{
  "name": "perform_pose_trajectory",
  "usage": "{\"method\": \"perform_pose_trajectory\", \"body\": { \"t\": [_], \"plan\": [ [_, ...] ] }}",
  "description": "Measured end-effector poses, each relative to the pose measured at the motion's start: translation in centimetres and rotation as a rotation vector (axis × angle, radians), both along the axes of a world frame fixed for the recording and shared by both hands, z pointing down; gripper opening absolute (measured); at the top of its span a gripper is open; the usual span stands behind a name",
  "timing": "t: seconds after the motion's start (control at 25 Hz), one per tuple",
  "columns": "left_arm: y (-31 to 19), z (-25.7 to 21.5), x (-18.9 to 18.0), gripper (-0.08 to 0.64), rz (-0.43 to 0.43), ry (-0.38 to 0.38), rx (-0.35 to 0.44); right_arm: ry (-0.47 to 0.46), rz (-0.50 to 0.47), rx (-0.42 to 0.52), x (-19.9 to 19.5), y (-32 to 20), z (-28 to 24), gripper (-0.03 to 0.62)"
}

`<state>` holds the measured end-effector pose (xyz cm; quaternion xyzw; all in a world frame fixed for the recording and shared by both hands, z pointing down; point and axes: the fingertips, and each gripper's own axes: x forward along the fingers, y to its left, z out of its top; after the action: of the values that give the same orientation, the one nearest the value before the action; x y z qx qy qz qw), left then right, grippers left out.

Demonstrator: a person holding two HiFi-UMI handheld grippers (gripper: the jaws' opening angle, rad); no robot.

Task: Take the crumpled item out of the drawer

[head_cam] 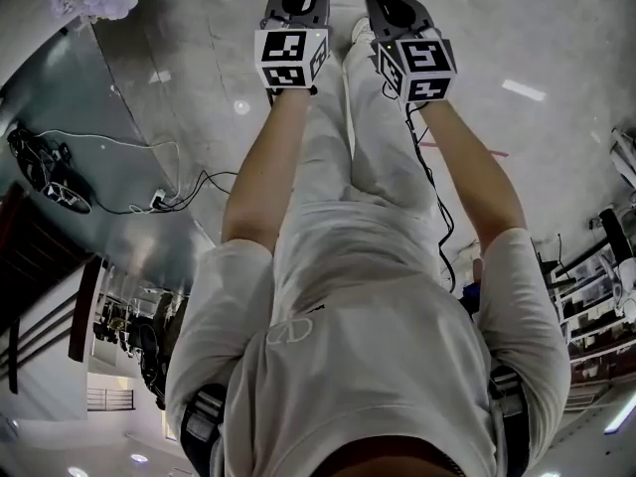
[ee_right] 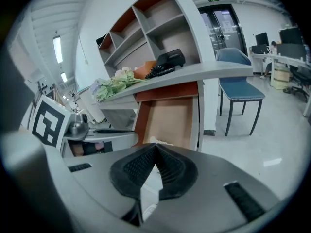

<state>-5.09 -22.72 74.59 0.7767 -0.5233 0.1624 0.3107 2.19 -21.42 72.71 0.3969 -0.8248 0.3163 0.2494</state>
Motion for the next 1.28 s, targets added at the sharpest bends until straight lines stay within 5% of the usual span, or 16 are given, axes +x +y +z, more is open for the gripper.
{"method": "perform_pose_trajectory", "body": {
  "t": [0.32,0.92,1.28],
  "plan": [
    [0.2,2.5,1.5,0.042,0.025,-0.049,-0.051,-0.037,0.04,-0.027,-0.2,0.0,1.5,0.002],
    [0.2,6.6,2.0,0.208,0.003,-0.102,-0.145,-0.065,0.077,-0.037,0.6,0.7,3.0,0.002],
    [0.2,7.8,2.8,0.219,0.024,-0.23,-0.201,-0.066,0.092,-0.044,1.1,1.5,4.0,0.002]
  ]
}}
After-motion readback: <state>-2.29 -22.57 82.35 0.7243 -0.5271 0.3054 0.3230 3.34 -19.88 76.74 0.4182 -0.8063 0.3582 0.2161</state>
